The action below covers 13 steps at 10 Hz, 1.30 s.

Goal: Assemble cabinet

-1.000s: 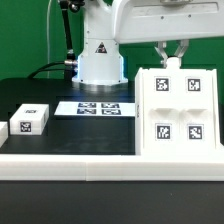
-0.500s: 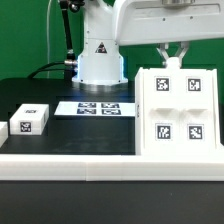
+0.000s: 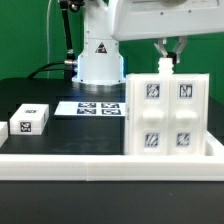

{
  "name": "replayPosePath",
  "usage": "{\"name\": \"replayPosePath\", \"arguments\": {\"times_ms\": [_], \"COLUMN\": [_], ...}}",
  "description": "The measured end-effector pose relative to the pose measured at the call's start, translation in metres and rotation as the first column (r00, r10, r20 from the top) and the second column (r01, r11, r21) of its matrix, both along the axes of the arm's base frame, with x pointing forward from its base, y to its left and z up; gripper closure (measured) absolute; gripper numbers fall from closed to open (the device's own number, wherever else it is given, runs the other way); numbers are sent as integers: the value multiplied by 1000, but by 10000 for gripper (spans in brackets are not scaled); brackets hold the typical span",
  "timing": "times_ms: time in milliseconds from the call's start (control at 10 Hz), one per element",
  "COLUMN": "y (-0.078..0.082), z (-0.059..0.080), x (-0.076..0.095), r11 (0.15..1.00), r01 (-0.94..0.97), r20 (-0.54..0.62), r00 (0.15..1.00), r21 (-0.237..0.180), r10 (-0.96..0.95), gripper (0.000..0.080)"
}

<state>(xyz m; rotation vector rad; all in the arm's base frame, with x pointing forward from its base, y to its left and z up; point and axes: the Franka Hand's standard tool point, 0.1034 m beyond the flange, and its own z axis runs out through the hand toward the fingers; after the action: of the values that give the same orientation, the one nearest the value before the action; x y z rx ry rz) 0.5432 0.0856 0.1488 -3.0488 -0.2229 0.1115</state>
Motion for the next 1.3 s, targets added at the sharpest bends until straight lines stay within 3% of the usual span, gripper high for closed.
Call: {"name": "replayPosePath", "arguments": {"times_ms": [200,600,700,800,1000,1100,1200,1300], "y": [11,10,10,10,10,10,10,10], "z": [-7,-7,-7,-7,-7,-7,-7,-7], "x": [-14,-13,-13,-13,-13,-13,-13,-13], "r11": [996,997,997,997,997,997,997,997], "r01": [89,80,80,80,80,80,80,80], "r20": [-17,-16,-16,-16,-16,-16,-16,-16], "r00": [996,997,997,997,997,997,997,997], "r21": [-13,-11,-11,-11,-11,-11,-11,-11], "r10": [-89,-80,-80,-80,-80,-80,-80,-80], "gripper": [798,798,671,671,396,212,212,77]}}
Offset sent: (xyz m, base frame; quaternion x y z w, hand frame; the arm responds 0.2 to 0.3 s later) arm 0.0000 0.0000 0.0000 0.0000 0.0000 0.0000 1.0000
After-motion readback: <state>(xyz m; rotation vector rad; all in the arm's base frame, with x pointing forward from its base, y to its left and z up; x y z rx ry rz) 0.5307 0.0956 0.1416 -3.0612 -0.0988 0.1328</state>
